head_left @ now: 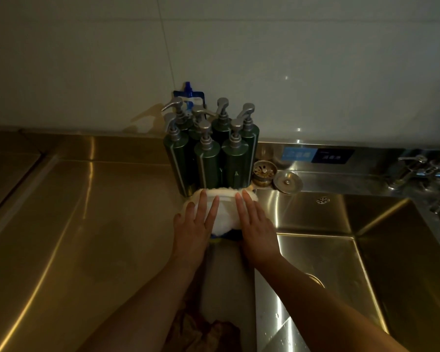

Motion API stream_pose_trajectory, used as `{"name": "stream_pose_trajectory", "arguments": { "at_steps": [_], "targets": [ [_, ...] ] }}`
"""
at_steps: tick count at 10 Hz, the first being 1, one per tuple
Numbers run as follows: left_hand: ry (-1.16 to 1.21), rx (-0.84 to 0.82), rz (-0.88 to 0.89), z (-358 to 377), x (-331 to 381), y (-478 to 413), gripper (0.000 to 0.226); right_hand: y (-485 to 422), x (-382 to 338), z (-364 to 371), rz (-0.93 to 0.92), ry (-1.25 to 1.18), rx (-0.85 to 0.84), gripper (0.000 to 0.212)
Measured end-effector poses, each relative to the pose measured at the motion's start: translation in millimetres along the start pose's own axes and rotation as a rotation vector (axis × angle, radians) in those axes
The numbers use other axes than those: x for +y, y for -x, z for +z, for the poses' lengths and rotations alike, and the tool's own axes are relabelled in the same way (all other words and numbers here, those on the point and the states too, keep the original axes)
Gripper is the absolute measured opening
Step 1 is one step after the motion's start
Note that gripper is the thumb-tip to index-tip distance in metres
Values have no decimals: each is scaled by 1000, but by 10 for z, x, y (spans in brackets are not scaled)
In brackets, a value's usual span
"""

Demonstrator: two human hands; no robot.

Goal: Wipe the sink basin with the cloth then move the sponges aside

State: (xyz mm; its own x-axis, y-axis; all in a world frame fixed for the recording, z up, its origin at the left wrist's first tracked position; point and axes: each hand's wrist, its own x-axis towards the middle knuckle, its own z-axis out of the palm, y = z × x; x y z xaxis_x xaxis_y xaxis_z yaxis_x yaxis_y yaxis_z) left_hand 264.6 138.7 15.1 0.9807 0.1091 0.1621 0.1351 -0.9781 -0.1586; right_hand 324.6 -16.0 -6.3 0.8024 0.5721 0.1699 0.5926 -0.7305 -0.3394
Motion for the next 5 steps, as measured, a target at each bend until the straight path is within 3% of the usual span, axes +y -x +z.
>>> {"name": "stream_pose_trajectory", "arguments": {
  "at_steps": [1, 2, 5],
  "targets": [
    [48, -5, 36, 1, -46, 33, 112, 11, -45, -16, -3, 17, 18, 91],
    [75, -123, 110, 31, -112, 62, 108, 55, -68, -45, 20, -7, 47, 90],
    [155, 8, 121, -97, -51, 317, 93, 232, -236, -129, 56, 1, 77, 97]
  ]
}}
